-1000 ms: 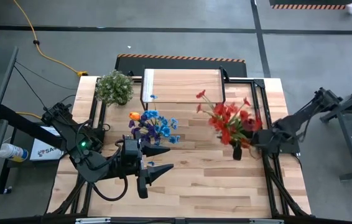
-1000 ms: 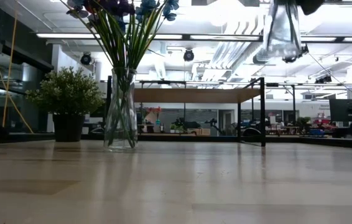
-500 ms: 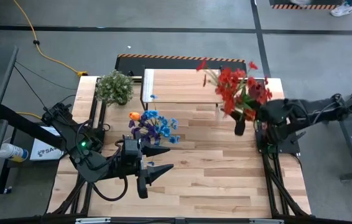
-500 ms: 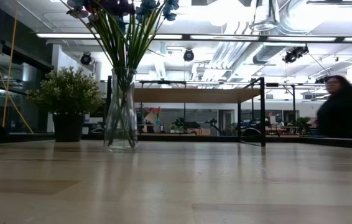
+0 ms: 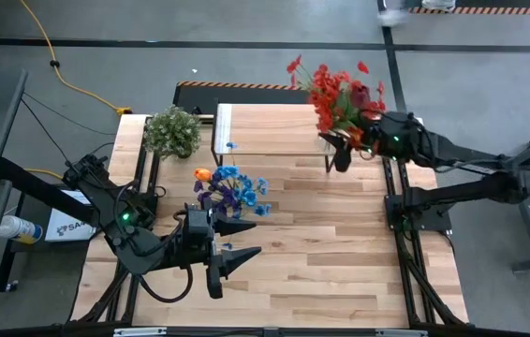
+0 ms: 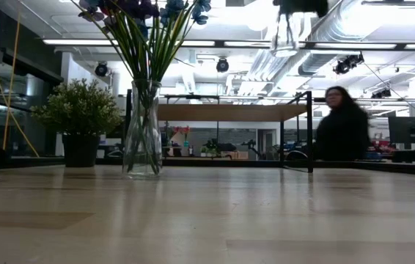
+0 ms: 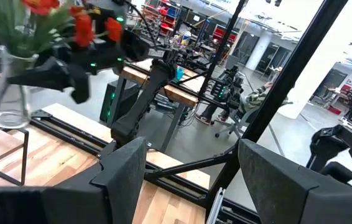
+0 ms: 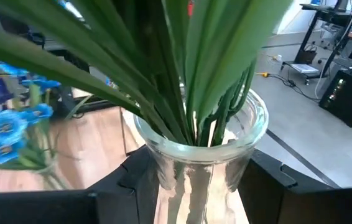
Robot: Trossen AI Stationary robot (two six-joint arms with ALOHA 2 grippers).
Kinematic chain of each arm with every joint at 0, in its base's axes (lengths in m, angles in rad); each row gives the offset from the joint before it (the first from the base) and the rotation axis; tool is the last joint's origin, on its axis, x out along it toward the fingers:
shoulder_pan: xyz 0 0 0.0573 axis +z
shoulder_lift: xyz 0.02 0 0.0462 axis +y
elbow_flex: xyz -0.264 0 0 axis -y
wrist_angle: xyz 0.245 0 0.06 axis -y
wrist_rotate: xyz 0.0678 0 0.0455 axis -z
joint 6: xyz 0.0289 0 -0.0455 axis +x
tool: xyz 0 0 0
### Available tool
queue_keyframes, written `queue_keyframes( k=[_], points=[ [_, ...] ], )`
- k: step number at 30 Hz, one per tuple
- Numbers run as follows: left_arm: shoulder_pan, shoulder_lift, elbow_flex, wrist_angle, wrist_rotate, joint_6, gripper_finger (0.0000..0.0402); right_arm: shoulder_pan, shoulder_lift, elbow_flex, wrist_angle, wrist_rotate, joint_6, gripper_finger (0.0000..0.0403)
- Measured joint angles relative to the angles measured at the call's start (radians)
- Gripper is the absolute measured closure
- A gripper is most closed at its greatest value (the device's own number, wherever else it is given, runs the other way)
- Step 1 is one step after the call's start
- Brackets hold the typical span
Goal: Pick and place flowers into a vace then onto a shelf
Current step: Put the right transparent vase on the shelf
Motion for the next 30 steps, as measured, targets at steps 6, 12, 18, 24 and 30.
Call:
queue_keyframes(
  k=[6, 12, 18, 24, 30],
  points=[
    [0.0, 0.0, 0.0, -0.006, 0.0, 0.0, 0.0115, -0.15, 0.078, 0.0, 0.045, -0.122, -0.012, 0.024],
    [0.0, 0.0, 0.0, -0.013, 0.0, 0.0, 0.0115, -0.261, 0.136, 0.0, 0.123, -0.205, -0.013, 0.024],
    [0.0, 0.0, 0.0, -0.016, 0.0, 0.0, 0.0115, -0.318, 0.186, 0.0, 0.17, -0.268, -0.006, 0.024],
    [0.0, 0.0, 0.0, -0.022, 0.0, 0.0, 0.0115, -0.338, 0.245, -0.002, 0.186, -0.27, -0.03, 0.024],
    [0.0, 0.0, 0.0, -0.022, 0.0, 0.0, 0.0115, -0.364, 0.283, -0.006, 0.208, -0.293, -0.031, 0.024]
  ],
)
